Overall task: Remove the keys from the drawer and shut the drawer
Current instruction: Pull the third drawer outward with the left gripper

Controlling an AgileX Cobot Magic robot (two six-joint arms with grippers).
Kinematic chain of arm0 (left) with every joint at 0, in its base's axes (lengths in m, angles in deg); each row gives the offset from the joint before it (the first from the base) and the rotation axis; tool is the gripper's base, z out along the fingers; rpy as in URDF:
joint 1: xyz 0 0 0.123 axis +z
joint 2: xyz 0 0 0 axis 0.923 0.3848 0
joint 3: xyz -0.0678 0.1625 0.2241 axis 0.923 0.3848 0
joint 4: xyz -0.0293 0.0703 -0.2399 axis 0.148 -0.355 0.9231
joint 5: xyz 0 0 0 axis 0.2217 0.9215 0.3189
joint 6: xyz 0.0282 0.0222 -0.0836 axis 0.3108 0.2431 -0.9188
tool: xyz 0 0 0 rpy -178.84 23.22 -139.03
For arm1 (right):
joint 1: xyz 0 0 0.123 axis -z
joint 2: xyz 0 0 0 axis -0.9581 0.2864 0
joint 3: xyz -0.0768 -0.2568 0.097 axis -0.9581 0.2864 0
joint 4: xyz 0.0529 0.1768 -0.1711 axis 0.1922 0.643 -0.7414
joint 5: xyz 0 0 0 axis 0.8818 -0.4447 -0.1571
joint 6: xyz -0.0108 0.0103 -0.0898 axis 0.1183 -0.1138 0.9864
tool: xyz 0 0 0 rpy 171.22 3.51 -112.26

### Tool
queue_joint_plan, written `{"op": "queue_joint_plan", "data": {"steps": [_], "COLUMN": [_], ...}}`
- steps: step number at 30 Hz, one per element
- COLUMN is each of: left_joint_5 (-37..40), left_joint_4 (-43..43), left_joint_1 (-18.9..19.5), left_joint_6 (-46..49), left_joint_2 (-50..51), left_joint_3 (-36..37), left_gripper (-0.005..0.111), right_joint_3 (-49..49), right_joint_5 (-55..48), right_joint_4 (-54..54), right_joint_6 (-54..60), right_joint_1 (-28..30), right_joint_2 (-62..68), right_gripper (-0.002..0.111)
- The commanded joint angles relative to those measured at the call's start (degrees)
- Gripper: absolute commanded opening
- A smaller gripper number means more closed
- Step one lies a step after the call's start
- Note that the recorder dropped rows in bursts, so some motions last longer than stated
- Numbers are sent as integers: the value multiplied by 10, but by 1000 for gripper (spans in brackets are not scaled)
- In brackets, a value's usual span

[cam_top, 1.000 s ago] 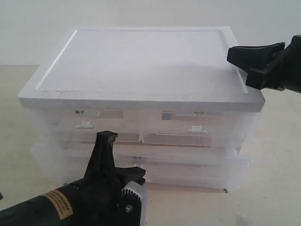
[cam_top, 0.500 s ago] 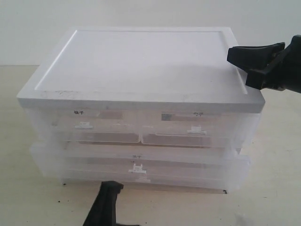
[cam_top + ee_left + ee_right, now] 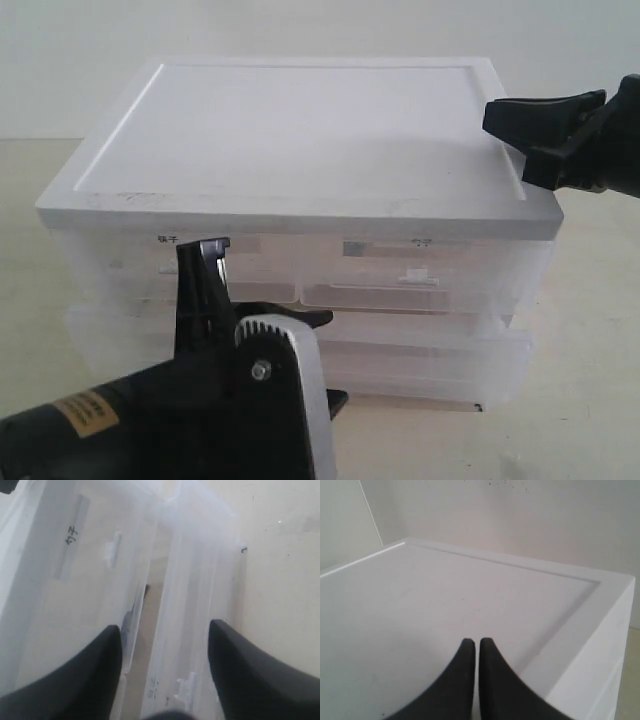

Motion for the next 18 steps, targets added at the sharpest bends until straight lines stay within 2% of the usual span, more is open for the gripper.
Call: {"op": "queue_joint_plan", "data": {"steps": [1, 5, 9, 14, 16, 18], "left_joint_5": [53, 95, 94, 95, 91, 91], "left_joint_4": [16, -8, -54, -57, -58, -65], "left_joint_1": [54, 94, 113, 139, 138, 138], "left_joint_6": [43, 48, 48, 48, 48, 48], "left_joint_2": [7, 16, 37, 72, 81, 82], "left_joint_3": [-7, -7, -7, -7, -7, -7], "left_gripper": [49, 49, 49, 49, 43, 32], "right_joint_3": [-3, -3, -3, -3, -3, -3], "right_joint_5": [1, 1, 1, 2, 2, 2], "right_joint_4": [-4, -4, -4, -5, -5, -5], "right_joint_6": [2, 2, 2, 2, 2, 2], "right_joint_1": [-1, -1, -1, -1, -1, -1], "right_joint_2": [1, 1, 1, 1, 1, 1], "right_gripper": [0, 0, 0, 0, 0, 0]}}
